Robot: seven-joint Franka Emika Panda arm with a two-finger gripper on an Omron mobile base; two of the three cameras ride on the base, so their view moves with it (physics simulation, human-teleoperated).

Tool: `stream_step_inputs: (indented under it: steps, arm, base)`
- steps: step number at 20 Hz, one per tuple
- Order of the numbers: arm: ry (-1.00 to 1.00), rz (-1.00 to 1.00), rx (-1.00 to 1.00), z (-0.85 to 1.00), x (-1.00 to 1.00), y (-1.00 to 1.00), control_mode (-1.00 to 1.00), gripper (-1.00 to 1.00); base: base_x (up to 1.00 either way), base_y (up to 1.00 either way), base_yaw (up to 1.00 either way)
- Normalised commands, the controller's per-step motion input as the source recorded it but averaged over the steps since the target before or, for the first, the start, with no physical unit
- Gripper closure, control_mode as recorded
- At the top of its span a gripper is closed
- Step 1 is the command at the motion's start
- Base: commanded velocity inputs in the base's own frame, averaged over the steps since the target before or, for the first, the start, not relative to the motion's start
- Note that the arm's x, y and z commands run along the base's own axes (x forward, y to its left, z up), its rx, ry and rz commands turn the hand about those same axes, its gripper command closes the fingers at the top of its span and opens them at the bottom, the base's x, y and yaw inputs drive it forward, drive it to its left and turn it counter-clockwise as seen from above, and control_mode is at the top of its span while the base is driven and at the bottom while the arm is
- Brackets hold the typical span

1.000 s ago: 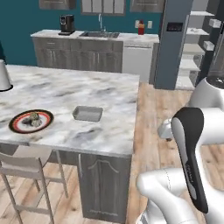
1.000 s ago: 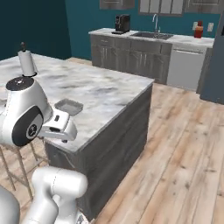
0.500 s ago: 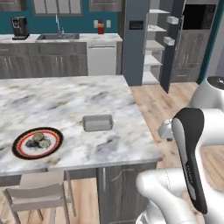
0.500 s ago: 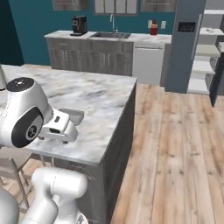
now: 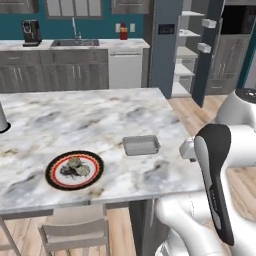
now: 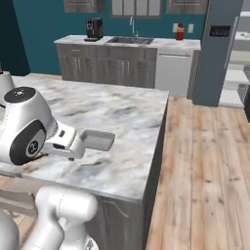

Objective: Place two dumplings into each of the tupperware containers and then place the containers in the fridge.

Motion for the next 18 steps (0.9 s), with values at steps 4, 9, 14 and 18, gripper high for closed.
stream_step_inputs:
  steps: [4,9,14,18]
  arm:
    - [0.0,0.0,0.0,0.0,0.0,0.0,1.0,-1.0]
    - [0.0,0.0,0.0,0.0,0.0,0.0,1.0,-1.0]
    - [0.0,0.0,0.0,0.0,0.0,0.0,1.0,-1.0]
    - [0.0,0.0,0.0,0.0,0.0,0.0,1.0,-1.0]
  base:
    - [0.33,0.41,-0.04]
    - [0.1,0.1,-0.02]
    - [0.0,0.0,0.0]
    - [0.0,0.0,0.0]
